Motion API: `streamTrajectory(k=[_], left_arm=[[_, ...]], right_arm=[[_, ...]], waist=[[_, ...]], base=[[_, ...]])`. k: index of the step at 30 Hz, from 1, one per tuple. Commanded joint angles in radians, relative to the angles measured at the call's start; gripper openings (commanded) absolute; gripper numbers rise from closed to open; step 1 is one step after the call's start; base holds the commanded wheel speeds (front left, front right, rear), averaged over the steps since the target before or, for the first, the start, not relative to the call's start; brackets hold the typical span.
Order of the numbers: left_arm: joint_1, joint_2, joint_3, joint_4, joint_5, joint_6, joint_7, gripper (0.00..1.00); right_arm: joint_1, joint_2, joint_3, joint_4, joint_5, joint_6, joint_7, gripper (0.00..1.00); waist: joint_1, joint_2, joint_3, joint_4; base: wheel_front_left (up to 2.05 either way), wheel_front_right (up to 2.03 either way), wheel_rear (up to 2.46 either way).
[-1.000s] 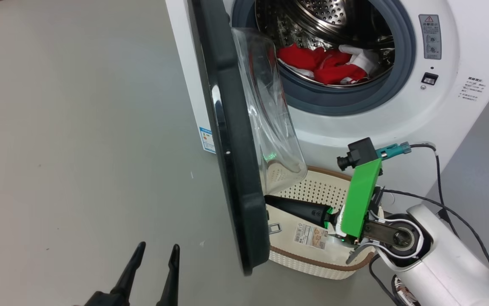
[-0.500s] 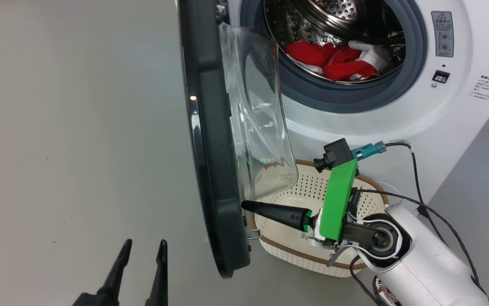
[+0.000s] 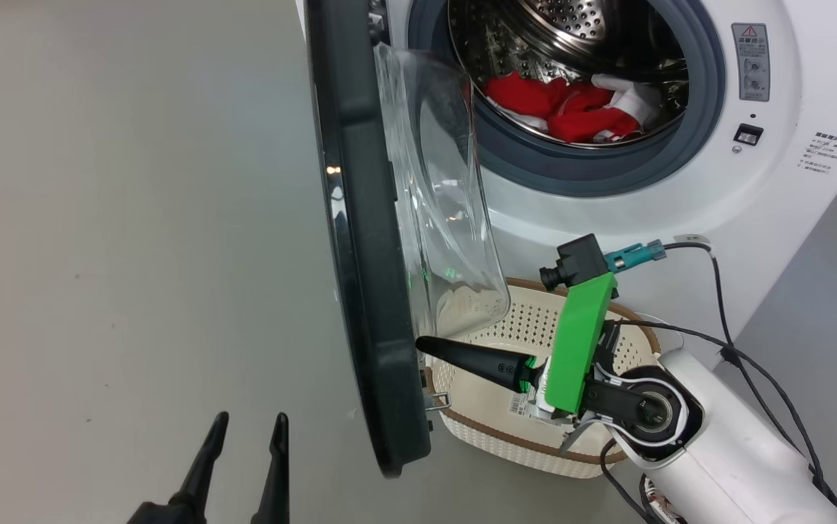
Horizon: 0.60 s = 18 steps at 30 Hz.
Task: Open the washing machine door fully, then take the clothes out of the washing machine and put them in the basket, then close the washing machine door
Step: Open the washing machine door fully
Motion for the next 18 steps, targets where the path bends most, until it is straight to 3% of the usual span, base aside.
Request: streamTrajectory(k=[1,18], left_arm=[[-0.017,0.01,0.029,-0.014,0.008,-0.009,-0.012,1.0],[-0.03,0.01,0.051,0.019,0.033,-0.046,-0.012,1.0]], right_arm=[[-0.004,0.003,0.008,-0.034,-0.016,0.005,-0.028,1.0],[0.108,-0.12,0.041,-0.042,-0.057,0.005,-0.235,1.0]], waist=[[0.0,-0.0001,-0.006,-0.004],[0.0,-0.0001,-0.023,-0.05]], base=[[0.0,0.0,0.0],[0.0,0.0,0.0]])
